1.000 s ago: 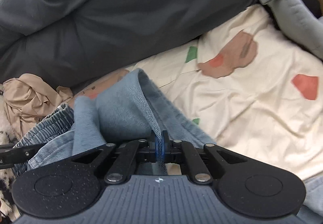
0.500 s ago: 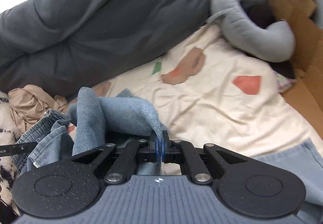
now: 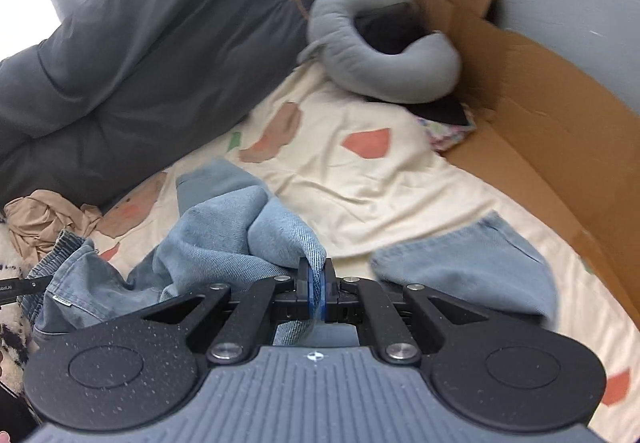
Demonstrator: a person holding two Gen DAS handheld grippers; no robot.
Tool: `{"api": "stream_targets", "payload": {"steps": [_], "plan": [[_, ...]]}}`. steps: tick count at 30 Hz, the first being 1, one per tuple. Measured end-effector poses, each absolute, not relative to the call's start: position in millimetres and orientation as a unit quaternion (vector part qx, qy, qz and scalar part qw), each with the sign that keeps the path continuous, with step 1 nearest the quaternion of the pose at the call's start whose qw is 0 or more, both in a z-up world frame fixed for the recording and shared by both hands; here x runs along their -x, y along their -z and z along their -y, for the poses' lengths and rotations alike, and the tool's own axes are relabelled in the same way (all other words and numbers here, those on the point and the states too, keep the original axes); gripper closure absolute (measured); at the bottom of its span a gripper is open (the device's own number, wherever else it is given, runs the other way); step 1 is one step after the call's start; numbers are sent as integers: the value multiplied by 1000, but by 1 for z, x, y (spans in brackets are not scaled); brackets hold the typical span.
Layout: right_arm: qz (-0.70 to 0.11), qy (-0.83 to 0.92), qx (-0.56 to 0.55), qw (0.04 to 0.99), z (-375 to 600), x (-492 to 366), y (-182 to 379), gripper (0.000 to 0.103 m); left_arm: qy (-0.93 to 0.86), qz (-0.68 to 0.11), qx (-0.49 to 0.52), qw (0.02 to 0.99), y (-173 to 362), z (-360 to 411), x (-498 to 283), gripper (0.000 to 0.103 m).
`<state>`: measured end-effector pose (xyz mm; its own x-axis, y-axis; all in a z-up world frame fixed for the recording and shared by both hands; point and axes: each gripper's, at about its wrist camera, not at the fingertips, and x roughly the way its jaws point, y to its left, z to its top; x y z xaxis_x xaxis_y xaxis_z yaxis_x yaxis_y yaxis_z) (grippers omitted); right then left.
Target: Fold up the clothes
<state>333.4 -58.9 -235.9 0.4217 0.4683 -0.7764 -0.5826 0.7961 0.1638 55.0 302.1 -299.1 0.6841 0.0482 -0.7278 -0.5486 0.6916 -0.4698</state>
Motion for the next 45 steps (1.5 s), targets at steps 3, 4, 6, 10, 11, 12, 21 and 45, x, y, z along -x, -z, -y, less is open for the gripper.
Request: {"api": "stream_targets", "payload": {"steps": [3,4,6,10,11,12,21,45], "plan": [[-439,-295,62,846,77,-327,226,102,-171,-362,354,845,300,-300,-49,79],[-440,-291,64,847,83,-325,224,102,-169,-365,355,844,301,-298,-46,79],[-446,-284,66,846,96,-322,221,102,-164,-374,355,841,304,-294,-41,79],[-461,-274,74,841,121,-311,224,102,-156,-402,349,832,312,-282,-29,79],[-467,-269,73,839,128,-307,228,102,-154,-410,347,830,315,-278,-26,79],[-475,-265,71,836,135,-304,233,102,-153,-417,345,827,318,-274,-24,79],[-540,-225,81,807,186,-274,295,100,-153,-483,316,802,331,-254,1,71],[-475,-314,140,810,85,-312,303,40,-189,-435,241,847,314,-278,-63,32]]}}
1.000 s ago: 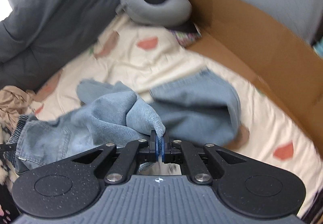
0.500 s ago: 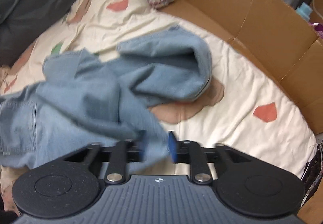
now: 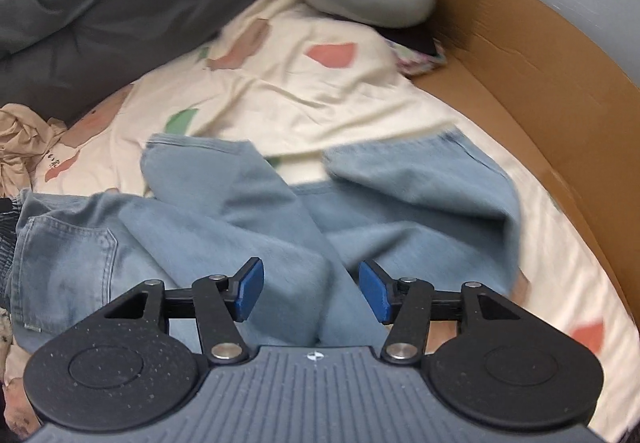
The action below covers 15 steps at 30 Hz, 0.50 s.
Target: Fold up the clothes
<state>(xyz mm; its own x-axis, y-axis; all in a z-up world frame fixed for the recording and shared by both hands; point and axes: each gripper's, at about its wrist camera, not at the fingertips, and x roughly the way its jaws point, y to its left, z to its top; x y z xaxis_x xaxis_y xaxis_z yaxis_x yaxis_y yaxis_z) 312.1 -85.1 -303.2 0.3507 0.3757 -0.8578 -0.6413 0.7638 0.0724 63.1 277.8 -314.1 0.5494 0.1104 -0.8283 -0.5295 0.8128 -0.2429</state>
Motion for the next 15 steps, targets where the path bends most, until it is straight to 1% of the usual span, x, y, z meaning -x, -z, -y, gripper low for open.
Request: {"api": "stream_targets", "payload": {"steps": [2,5,6,9,15], "plan": [[-474,-322,138,808,66,-322,310,39,-191,-434,248,845,322,-281,-65,33],[-472,-327,133,808,39,-336,321,35,-189,-416,287,842,331,-287,-62,35],[-473,-329,130,807,31,-340,326,35,-192,-412,292,842,332,-288,-61,37],[-480,-332,128,802,7,-352,341,35,-196,-417,281,842,336,-286,-63,43],[-495,-317,139,797,-32,-361,364,35,-191,-412,275,847,338,-287,-60,47]]}}
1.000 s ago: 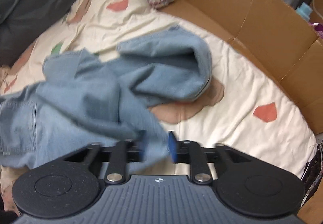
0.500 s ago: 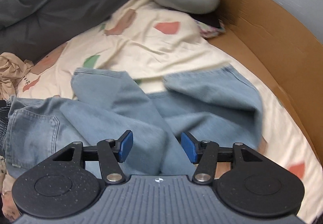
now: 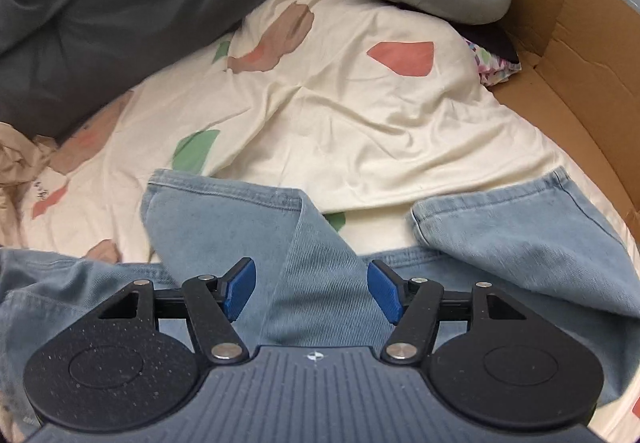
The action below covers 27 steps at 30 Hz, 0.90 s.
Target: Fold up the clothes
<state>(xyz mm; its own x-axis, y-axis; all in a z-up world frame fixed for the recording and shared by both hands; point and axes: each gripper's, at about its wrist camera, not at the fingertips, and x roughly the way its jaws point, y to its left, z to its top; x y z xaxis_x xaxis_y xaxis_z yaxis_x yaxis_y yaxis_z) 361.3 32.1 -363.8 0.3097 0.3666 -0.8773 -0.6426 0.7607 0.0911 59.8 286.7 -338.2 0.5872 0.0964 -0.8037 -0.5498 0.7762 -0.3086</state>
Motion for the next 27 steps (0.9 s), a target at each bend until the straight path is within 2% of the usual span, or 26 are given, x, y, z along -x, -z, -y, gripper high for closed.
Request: {"api": "stream_targets", "payload": {"steps": [5,7,8,9,10,11,17,27], "plan": [[-510,-310,160,786,-54,-368,385,35,-189,-411,269,850,340,-285,-59,52],[-516,-313,178,777,-61,-369,394,37,-187,-412,263,852,340,-284,-59,64],[-515,-313,184,776,-62,-369,396,52,-186,-414,258,853,339,-284,-59,67],[-513,-313,189,776,-62,-369,397,79,-185,-416,253,854,338,-283,-59,71],[-512,-313,194,776,-62,-370,397,87,-183,-417,251,854,337,-282,-59,75],[-510,-312,199,776,-62,-370,398,99,-181,-417,249,855,334,-282,-58,77],[-478,-333,215,784,-41,-369,368,102,-175,-405,246,863,316,-279,-51,82],[-417,-266,183,850,61,-383,273,102,-166,-391,236,874,295,-274,-43,84]]}}
